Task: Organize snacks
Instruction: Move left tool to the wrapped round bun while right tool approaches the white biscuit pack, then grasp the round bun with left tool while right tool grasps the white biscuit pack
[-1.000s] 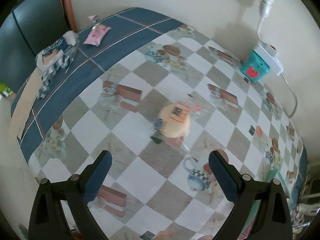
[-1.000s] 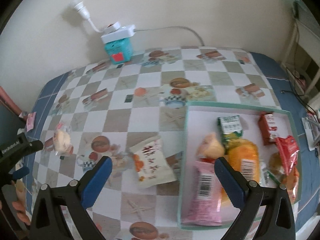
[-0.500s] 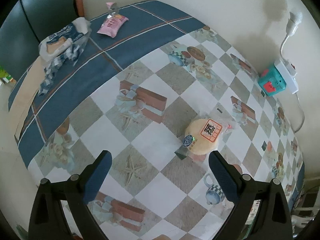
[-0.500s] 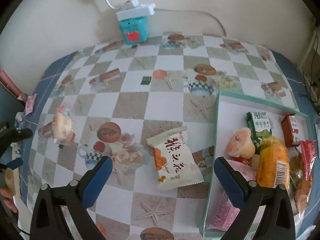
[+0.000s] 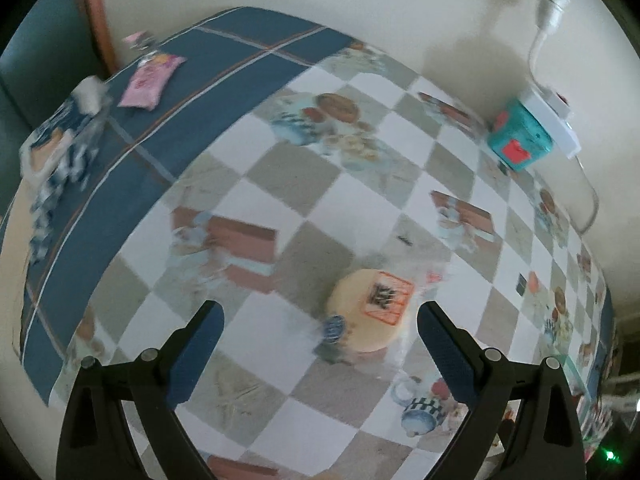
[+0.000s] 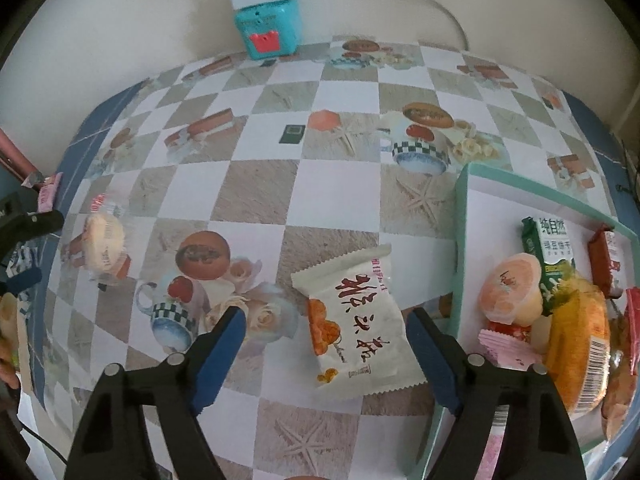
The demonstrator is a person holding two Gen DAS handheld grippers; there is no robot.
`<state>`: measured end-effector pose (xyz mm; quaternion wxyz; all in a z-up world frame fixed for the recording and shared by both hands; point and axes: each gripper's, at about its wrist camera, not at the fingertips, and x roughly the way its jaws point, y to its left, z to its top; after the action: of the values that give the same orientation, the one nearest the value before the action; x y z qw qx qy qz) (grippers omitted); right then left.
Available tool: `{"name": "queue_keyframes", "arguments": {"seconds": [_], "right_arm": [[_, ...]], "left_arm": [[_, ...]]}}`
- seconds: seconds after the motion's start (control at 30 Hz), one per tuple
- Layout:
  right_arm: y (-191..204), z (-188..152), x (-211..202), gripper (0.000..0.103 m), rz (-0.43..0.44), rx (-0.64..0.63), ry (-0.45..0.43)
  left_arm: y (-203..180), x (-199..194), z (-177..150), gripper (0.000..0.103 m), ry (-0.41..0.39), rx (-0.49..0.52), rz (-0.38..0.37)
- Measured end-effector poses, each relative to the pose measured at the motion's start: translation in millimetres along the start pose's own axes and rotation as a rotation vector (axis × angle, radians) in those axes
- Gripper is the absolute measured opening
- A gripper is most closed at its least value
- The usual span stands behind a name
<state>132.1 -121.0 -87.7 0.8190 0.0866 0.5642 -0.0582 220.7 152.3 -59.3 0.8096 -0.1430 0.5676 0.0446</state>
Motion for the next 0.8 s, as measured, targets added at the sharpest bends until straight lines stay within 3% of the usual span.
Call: {"name": "queue_keyframes", "arguments": {"seconds": [0.13,0.37,0.43,0.53,0.6,0.8], "right_arm": [[-1,-1,6,0.083,-0.009,0.000,0.018],[-5,-3,9,0.080,-0.013,0.014,0.035],[-4,-3,7,0.074,0.013,0.016,0.036],[-3,-3,6,0.072,0.063,0.023,0.039],[-3,-3,8,0.071,0.054,0.024,0.045],[-4,-5,12,0.069,0.025,0.021,0.054]], "left_arm": [[-17,10,1,0.097,0.008,0.049,-0.015],[-22,31,-5,0.097,0.038,0.049,-0.021],[-20,33,-5,0.097,0.036,0.039,-0.023],[-19,33,-5,0.087,0.033,0.026,-0.046],[-21,33,-6,0.071,0.029,0.034,-0.042],[-25,33,-7,0.057,0.026,0.051,-0.041]]}}
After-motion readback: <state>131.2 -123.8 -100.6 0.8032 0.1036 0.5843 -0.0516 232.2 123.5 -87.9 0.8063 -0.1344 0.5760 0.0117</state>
